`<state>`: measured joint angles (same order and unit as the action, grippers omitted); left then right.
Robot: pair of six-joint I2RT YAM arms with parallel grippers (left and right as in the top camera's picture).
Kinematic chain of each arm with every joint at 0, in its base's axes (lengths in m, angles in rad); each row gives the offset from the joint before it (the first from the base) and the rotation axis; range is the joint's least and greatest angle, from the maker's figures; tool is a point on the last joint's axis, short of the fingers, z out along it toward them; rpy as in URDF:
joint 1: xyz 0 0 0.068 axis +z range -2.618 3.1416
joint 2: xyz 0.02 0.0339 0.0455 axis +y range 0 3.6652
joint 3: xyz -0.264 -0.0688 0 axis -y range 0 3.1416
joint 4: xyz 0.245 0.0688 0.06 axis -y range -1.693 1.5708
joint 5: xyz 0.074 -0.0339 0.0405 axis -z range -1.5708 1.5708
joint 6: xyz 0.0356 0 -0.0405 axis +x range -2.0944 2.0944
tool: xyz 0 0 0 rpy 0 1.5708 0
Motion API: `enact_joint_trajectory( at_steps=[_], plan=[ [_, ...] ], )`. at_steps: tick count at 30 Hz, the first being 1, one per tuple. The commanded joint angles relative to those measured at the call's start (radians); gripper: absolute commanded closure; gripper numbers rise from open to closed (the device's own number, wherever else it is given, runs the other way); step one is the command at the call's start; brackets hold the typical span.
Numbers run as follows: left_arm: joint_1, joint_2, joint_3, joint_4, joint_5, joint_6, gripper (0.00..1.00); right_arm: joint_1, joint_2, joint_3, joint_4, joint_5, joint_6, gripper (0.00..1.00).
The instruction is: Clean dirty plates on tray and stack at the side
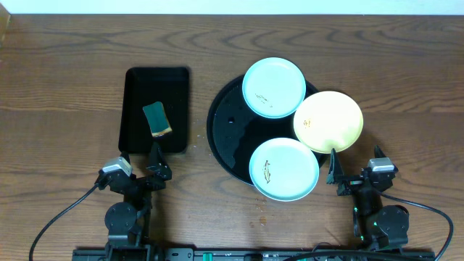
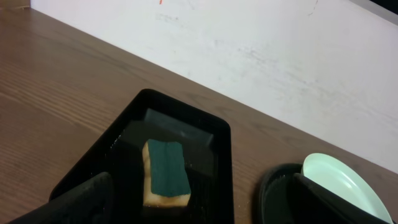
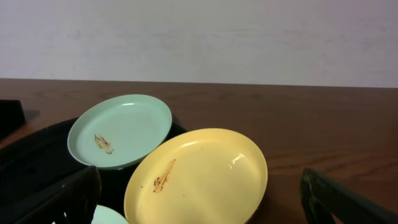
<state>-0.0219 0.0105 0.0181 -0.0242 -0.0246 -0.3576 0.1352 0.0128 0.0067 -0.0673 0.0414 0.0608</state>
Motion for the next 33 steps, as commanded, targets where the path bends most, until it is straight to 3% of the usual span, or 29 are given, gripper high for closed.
enact_joint_trajectory(
  at_steps=[1, 22, 25, 33],
  plan=[
    [-0.004, -0.005, -0.014, -0.047, -0.009, 0.024, 0.12, 0.003, 0.002, -0.001, -0.004, 0.007, 0.013, 0.01],
    [-0.004, -0.005, -0.014, -0.047, -0.009, 0.024, 0.12, 0.003, 0.006, -0.001, -0.003, -0.047, 0.014, 0.01],
    [-0.004, -0.005, -0.014, -0.047, -0.009, 0.024, 0.12, 0.003, 0.006, 0.006, -0.018, -0.061, 0.088, 0.01],
    [-0.004, -0.005, -0.014, -0.047, -0.009, 0.024, 0.12, 0.003, 0.121, 0.322, -0.272, -0.008, 0.186, 0.01]
  ],
)
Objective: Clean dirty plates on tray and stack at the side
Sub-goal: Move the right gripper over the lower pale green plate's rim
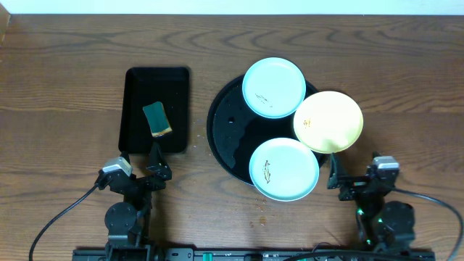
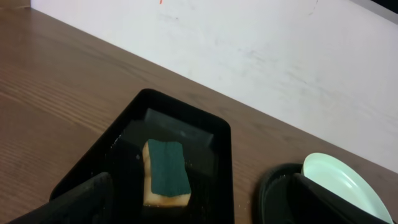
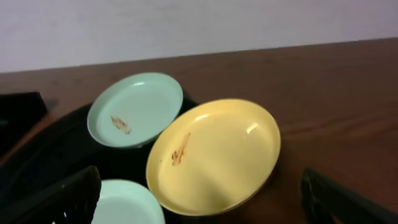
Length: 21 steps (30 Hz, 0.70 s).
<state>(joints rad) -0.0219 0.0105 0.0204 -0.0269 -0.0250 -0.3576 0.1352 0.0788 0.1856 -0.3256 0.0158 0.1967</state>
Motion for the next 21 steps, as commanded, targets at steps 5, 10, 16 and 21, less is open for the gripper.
enact_joint_trajectory(
  at_steps=[5, 10, 16, 21],
  plan=[
    [-0.004, -0.005, -0.016, -0.044, -0.009, 0.024, 0.12, 0.003, 0.351, 0.563, -0.289, -0.041, 0.050, 0.01],
    [-0.004, -0.005, -0.016, -0.044, -0.009, 0.024, 0.12, 0.003, 0.694, 1.050, -0.738, -0.103, 0.050, 0.01],
    [-0.004, -0.005, -0.016, -0.044, -0.009, 0.024, 0.12, 0.003, 0.921, 1.407, -0.948, -0.234, 0.050, 0.01],
    [-0.004, -0.005, -0.016, -0.044, -0.009, 0.024, 0.11, 0.005, 0.958, 1.421, -0.994, -0.397, 0.124, 0.23]
  ],
)
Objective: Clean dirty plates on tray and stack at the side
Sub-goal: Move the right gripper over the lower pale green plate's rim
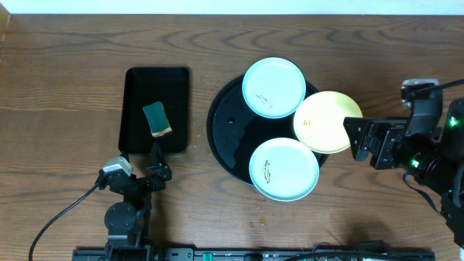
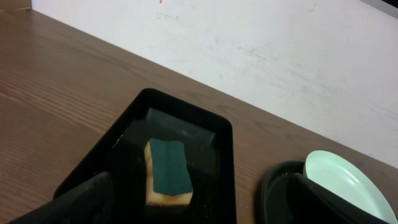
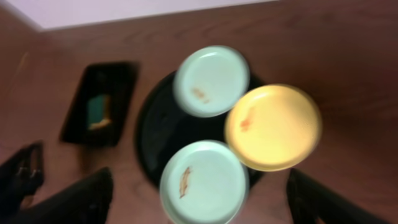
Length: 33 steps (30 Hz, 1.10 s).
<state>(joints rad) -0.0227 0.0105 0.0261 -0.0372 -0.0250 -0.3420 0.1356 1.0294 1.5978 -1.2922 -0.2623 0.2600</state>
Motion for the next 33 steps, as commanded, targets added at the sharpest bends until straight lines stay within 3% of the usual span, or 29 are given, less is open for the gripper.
enact_joint_trajectory(
  at_steps=[1, 4, 7, 12, 18, 33],
  plan=[
    [-0.003, -0.005, -0.022, -0.034, -0.009, 0.009, 0.12, 0.006, 0.010, 0.002, -0.055, -0.109, 0.080, 0.34],
    [-0.003, -0.005, -0.022, -0.034, -0.009, 0.009, 0.11, 0.028, 0.008, -0.037, -0.125, -0.060, 0.123, 0.54],
    [-0.003, -0.005, -0.022, -0.034, -0.009, 0.009, 0.12, 0.072, 0.003, -0.117, -0.179, 0.026, 0.214, 0.60],
    [-0.003, -0.005, -0.022, -0.034, -0.009, 0.009, 0.12, 0.190, 0.003, -0.324, -0.148, 0.128, 0.323, 0.59],
    [-0.003, -0.005, -0.022, -0.034, -0.009, 0.009, 0.12, 0.369, 0.010, -0.563, 0.005, 0.255, 0.452, 0.56],
    [-0.003, -0.005, -0.022, -0.034, -0.009, 0.009, 0.12, 0.544, 0.061, -0.785, 0.173, 0.314, 0.629, 0.55]
  ],
)
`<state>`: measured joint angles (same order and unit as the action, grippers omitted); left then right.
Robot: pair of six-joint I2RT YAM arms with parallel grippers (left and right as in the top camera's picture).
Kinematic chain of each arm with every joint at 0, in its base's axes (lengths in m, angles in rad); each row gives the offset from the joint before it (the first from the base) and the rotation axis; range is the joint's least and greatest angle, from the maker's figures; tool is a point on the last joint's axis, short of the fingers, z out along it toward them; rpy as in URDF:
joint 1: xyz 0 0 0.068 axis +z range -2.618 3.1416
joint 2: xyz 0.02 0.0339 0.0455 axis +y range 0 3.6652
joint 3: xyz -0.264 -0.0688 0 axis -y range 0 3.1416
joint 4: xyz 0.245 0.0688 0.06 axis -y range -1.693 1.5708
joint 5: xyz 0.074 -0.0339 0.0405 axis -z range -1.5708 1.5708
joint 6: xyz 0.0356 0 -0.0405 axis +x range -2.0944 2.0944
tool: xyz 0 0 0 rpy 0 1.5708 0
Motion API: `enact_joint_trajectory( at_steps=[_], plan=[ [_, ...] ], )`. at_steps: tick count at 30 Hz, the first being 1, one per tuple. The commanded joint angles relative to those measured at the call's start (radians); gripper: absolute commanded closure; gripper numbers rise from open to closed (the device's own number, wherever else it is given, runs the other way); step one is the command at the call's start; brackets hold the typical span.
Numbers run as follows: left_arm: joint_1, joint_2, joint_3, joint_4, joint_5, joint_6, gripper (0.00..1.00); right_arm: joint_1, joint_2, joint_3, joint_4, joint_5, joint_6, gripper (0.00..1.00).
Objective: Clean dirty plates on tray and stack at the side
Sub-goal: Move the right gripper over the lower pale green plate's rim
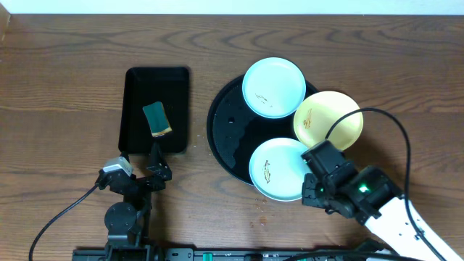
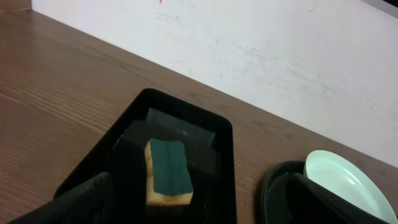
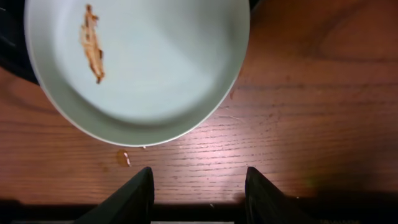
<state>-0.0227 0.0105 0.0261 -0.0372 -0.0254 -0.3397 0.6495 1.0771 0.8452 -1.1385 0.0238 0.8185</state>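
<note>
A round black tray (image 1: 230,123) carries three stained plates: a pale blue one at the back (image 1: 273,87), a yellow one (image 1: 328,121) on the right and a pale blue one in front (image 1: 279,169). My right gripper (image 1: 313,187) points down just past the front plate's near-right rim. Seen from the right wrist, that plate (image 3: 137,62) bears a brown smear, and the gripper (image 3: 200,194) is open over bare wood. My left gripper (image 1: 156,165) rests open near the front edge. It faces a green sponge (image 2: 166,171).
The sponge (image 1: 156,119) lies in a black rectangular tray (image 1: 174,87) left of the round tray. Small crumbs and a stain (image 3: 122,158) mark the wood in front of the near plate. A cable loops from the right arm over the table's right side.
My right arm was raised at the table's right edge beside the yellow plate. It now hangs low over the near-right rim of the front pale plate. The left arm is still.
Both grippers first rested open at the front edge, the right one facing the yellow plate. The right one then sat slightly tilted up, later stood high at the right side, and is now low by the front plate. Plates and sponge have stayed put.
</note>
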Motion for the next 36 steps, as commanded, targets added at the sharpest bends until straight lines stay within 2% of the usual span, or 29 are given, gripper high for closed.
enact_joint_trajectory(
  at_steps=[1, 10, 14, 20, 36],
  plan=[
    [-0.003, -0.005, -0.022, -0.034, -0.008, 0.006, 0.12, 0.039, 0.018, -0.049, 0.038, 0.033, 0.085, 0.55],
    [-0.003, -0.005, -0.022, -0.034, -0.008, 0.006, 0.12, 0.031, 0.036, -0.146, 0.179, 0.136, 0.106, 0.59],
    [-0.003, -0.005, -0.022, -0.034, -0.008, 0.006, 0.12, -0.028, 0.036, -0.146, 0.228, 0.126, 0.109, 0.62],
    [-0.003, -0.005, -0.022, -0.034, -0.008, 0.006, 0.12, -0.094, 0.036, -0.151, 0.230, 0.126, 0.109, 0.57],
    [-0.003, -0.005, -0.022, -0.034, -0.008, 0.006, 0.12, -0.109, 0.119, -0.204, 0.360, 0.103, 0.108, 0.63]
  ],
)
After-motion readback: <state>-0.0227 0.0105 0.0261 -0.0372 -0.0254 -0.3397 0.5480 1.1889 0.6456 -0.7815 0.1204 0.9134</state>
